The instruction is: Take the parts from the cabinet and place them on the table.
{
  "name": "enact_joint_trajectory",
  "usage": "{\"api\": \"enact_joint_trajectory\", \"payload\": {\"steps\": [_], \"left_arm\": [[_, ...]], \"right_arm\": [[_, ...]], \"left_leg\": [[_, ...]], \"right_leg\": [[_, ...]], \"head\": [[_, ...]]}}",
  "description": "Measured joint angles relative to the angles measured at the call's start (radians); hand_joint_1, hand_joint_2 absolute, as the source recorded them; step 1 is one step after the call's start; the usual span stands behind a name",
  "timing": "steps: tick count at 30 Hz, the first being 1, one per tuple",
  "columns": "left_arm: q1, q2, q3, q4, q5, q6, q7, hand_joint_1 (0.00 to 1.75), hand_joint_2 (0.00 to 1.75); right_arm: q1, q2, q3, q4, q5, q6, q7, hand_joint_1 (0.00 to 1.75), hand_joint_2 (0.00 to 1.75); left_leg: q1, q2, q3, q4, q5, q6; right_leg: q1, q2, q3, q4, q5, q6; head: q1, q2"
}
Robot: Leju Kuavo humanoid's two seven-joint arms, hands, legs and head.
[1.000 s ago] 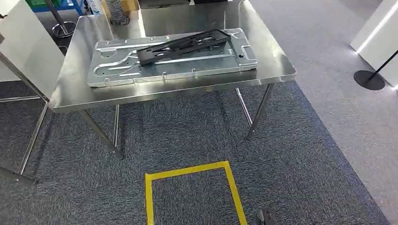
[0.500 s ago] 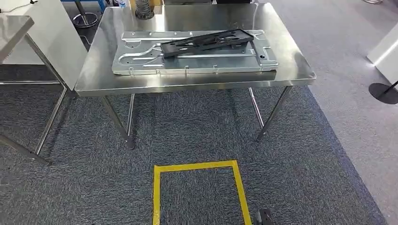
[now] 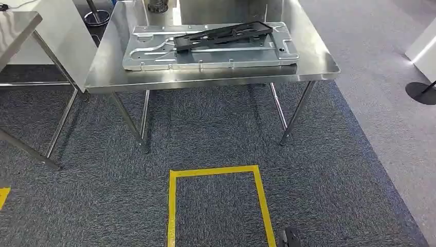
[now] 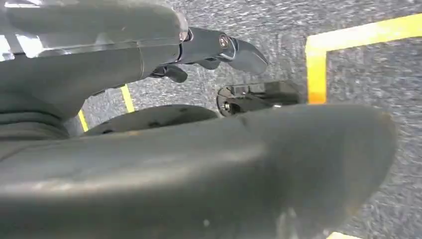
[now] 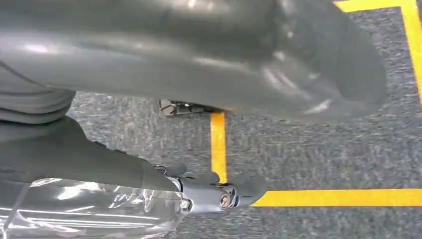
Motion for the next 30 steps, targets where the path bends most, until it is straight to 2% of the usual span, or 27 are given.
{"api": "enact_joint_trajectory", "payload": {"steps": [1,2,3,6,7,8,9,10,11,12,13,14,15,16,17,18,20,21,22,23,24,25,26,27,28,29,30], "left_arm": [[-0.005,0.0,0.0,0.0,0.0,0.0,0.0,0.0,0.0],[-0.008,0.0,0.0,0.0,0.0,0.0,0.0,0.0,0.0],[-0.008,0.0,0.0,0.0,0.0,-0.001,-0.002,0.0,0.0],[-0.004,0.0,0.002,0.0,-0.001,0.0,-0.001,0.0,0.0],[-0.008,0.0,0.002,0.0,-0.001,0.0,-0.001,0.0,0.0],[-0.009,0.001,0.002,0.0,-0.001,0.0,-0.001,0.0,0.0],[-0.01,0.0,0.002,0.0,-0.001,0.0,-0.001,0.0,0.0],[-0.009,0.0,0.002,0.0,-0.001,0.0,-0.001,0.0,0.0],[-0.009,0.0,0.002,0.0,-0.002,0.0,-0.001,0.0,0.0],[-0.009,0.0,0.002,0.0,-0.002,0.001,-0.001,0.0,0.0],[-0.009,0.0,0.002,0.0,-0.007,0.005,-0.002,0.0,0.0],[-0.009,0.0,0.002,0.0,-0.012,0.008,-0.003,0.0,0.0],[-0.009,0.0,0.002,0.0,-0.013,0.009,-0.003,0.0,0.0],[-0.009,0.0,0.002,0.0,-0.016,0.011,-0.003,0.0,0.0],[-0.009,-0.003,0.002,0.0,-0.017,0.013,-0.005,0.0,0.0],[-0.009,-0.003,0.002,0.0,-0.019,0.015,-0.006,0.0,0.0],[-0.01,-0.003,0.002,0.0,-0.019,0.022,0.004,0.0,0.0],[-0.009,-0.004,0.002,0.0,-0.019,0.022,0.008,0.0,1.75],[-0.009,-0.003,0.001,0.0,-0.019,0.024,0.011,0.0,1.75],[-0.009,-0.003,0.001,0.0,-0.02,0.025,0.013,0.0,1.75],[-0.007,-0.003,0.001,0.0,-0.02,0.026,0.013,0.0,1.75],[-0.007,-0.003,0.001,0.0,-0.02,0.026,0.014,0.0,1.75],[-0.007,-0.003,0.001,0.0,-0.021,0.027,0.014,0.0,0.0],[-0.007,-0.004,0.001,0.0,-0.022,0.028,0.013,0.0,1.75],[-0.006,-0.003,0.001,0.0,-0.022,0.028,0.014,0.0,1.75],[-0.005,-0.003,0.001,0.0,-0.022,0.029,0.015,0.0,1.75],[-0.006,-0.003,0.001,0.0,-0.022,0.029,0.018,0.0,1.75]], "right_arm": [[-0.002,0.0,0.0,0.0,0.0,0.0,0.0,0.0,0.0],[0.001,0.0,0.0,-0.002,0.001,-0.001,-0.001,0.0,0.0],[0.0,0.0,0.0,-0.002,0.003,-0.001,-0.001,0.0,0.0],[0.003,0.0,0.0,-0.001,0.013,-0.001,-0.001,0.0,0.0],[0.003,-0.001,0.0,-0.001,0.014,-0.001,-0.001,0.0,0.0],[0.004,-0.001,0.0,-0.001,0.015,-0.002,-0.001,0.0,0.0],[0.002,-0.001,0.0,-0.001,0.015,-0.001,-0.001,0.0,0.0],[0.001,-0.001,0.0,-0.001,0.015,-0.001,-0.001,0.0,0.0],[0.001,-0.001,0.0,-0.001,0.015,-0.001,-0.001,0.0,0.0],[0.002,-0.001,0.0,-0.001,0.015,-0.001,-0.001,0.0,0.0],[0.002,-0.001,0.0,-0.001,0.015,-0.001,0.0,0.0,0.0],[0.002,-0.001,-0.001,-0.001,0.014,-0.001,0.001,0.0,0.0],[0.001,-0.001,-0.002,-0.001,0.014,-0.001,0.001,0.0,0.0],[-0.001,-0.001,-0.002,-0.002,0.014,-0.001,0.001,0.0,0.0],[-0.003,-0.007,-0.002,-0.004,0.014,-0.002,0.002,0.0,0.0],[-0.008,-0.006,-0.002,-0.004,0.014,-0.001,0.003,0.0,0.0],[-0.008,-0.006,-0.003,-0.004,0.015,0.002,0.011,0.0,0.0],[-0.005,-0.006,-0.003,-0.003,0.016,0.009,0.021,0.0,0.0],[-0.005,-0.005,-0.003,-0.002,0.019,0.014,0.03,0.0,1.75],[-0.005,-0.006,-0.003,-0.002,0.022,0.014,0.036,0.0,1.75],[-0.005,-0.006,-0.003,-0.002,0.025,0.013,0.04,0.0,1.75],[-0.005,-0.006,-0.003,-0.002,0.03,0.011,0.043,0.0,0.0],[-0.005,-0.006,-0.003,-0.002,0.036,0.01,0.047,0.0,0.0],[-0.005,-0.006,-0.003,-0.002,0.04,0.005,0.052,0.0,0.0],[-0.004,-0.005,-0.003,-0.001,0.048,0.003,0.056,0.0,0.0],[-0.004,-0.005,-0.003,-0.001,0.055,0.002,0.06,0.0,0.0],[-0.005,-0.003,-0.003,-0.001,0.058,0.002,0.061,0.0,0.0]], "left_leg": [[0.002,-0.001,0.066,-0.095,-0.002,0.002],[-0.009,-0.006,0.053,-0.096,0.003,0.017],[-0.007,-0.008,0.047,-0.092,0.012,0.027],[-0.014,-0.006,0.026,-0.09,0.041,0.051],[-0.01,0.002,0.019,-0.091,0.058,0.06],[-0.011,0.001,0.001,-0.091,0.072,0.068],[-0.013,0.001,-0.015,-0.091,0.085,0.071],[-0.016,0.001,-0.032,-0.091,0.099,0.073],[-0.019,0.002,-0.052,-0.09,0.112,0.074],[-0.022,0.002,-0.068,-0.087,0.126,0.074],[-0.024,0.002,-0.09,-0.085,0.139,0.073],[-0.027,0.002,-0.111,-0.082,0.153,0.073],[-0.03,0.001,-0.129,-0.079,0.165,0.072],[-0.03,0.0,-0.139,-0.076,0.176,0.072],[-0.035,-0.001,-0.147,-0.073,0.182,0.067],[-0.036,0.0,-0.151,-0.07,0.186,0.063],[-0.029,0.006,-0.157,-0.072,0.206,0.052],[-0.029,0.005,-0.159,-0.073,0.215,0.046],[-0.026,0.002,-0.165,-0.06,0.198,0.041],[-0.025,0.0,-0.179,-0.029,0.15,0.033],[-0.019,0.0,-0.2,0.036,0.086,0.026],[-0.014,0.0,-0.223,0.114,0.036,0.02],[-0.011,0.0,-0.244,0.191,0.004,0.014],[-0.007,0.0,-0.255,0.247,0.001,0.01],[-0.003,0.001,-0.242,0.252,0.025,0.005],[0.0,0.001,-0.21,0.215,0.054,0.001],[0.003,0.001,-0.151,0.132,0.085,-0.002]], "right_leg": [[0.0,0.0,-0.007,0.007,0.01,0.007],[0.004,-0.002,-0.011,0.005,0.019,0.015],[0.002,-0.003,-0.012,0.003,0.029,0.022],[-0.003,0.0,-0.01,-0.011,0.064,0.042],[-0.009,0.005,-0.022,0.003,0.03,0.045],[-0.008,0.007,-0.036,0.053,-0.049,0.047],[-0.008,0.008,-0.053,0.124,-0.12,0.05],[-0.008,0.008,-0.069,0.208,-0.179,0.052],[-0.008,0.008,-0.078,0.28,-0.21,0.053],[-0.008,0.008,-0.073,0.322,-0.203,0.052],[-0.007,0.008,-0.05,0.325,-0.17,0.048],[-0.005,0.008,-0.008,0.29,-0.132,0.042],[0.001,0.008,0.056,0.216,-0.109,0.032],[0.007,0.01,0.137,0.114,-0.119,0.019],[0.014,0.011,0.225,0.013,-0.15,0.009],[0.017,0.009,0.263,-0.062,-0.18,0.003],[0.026,0.01,0.252,-0.065,-0.176,-0.009],[0.022,0.009,0.249,-0.071,-0.163,-0.016],[0.016,0.002,0.243,-0.075,-0.149,-0.021],[0.016,0.003,0.233,-0.074,-0.14,-0.027],[0.016,0.001,0.222,-0.073,-0.131,-0.03],[0.016,0.001,0.211,-0.072,-0.122,-0.03],[0.016,0.001,0.198,-0.069,-0.115,-0.028],[0.015,0.0,0.185,-0.065,-0.108,-0.026],[0.013,-0.001,0.171,-0.06,-0.102,-0.022],[0.01,-0.001,0.16,-0.053,-0.099,-0.018],[0.006,0.0,0.149,-0.043,-0.096,-0.014]], "head": [[0.0,0.0],[0.0,0.0],[0.0,0.0],[0.0,0.0],[0.0,0.0],[0.0,0.0],[0.0,0.0],[0.0,0.0],[0.0,0.0],[0.0,0.0],[0.0,0.0],[0.0,0.0],[0.0,0.0],[0.0,0.0],[0.0,0.0],[0.0,0.0],[0.0,0.0],[0.0,0.0],[0.0,0.0],[0.0,0.0],[0.0,0.0],[0.0,0.0],[0.0,0.0],[0.0,0.0],[0.0,0.0],[0.0,0.0],[0.0,0.0]]}}
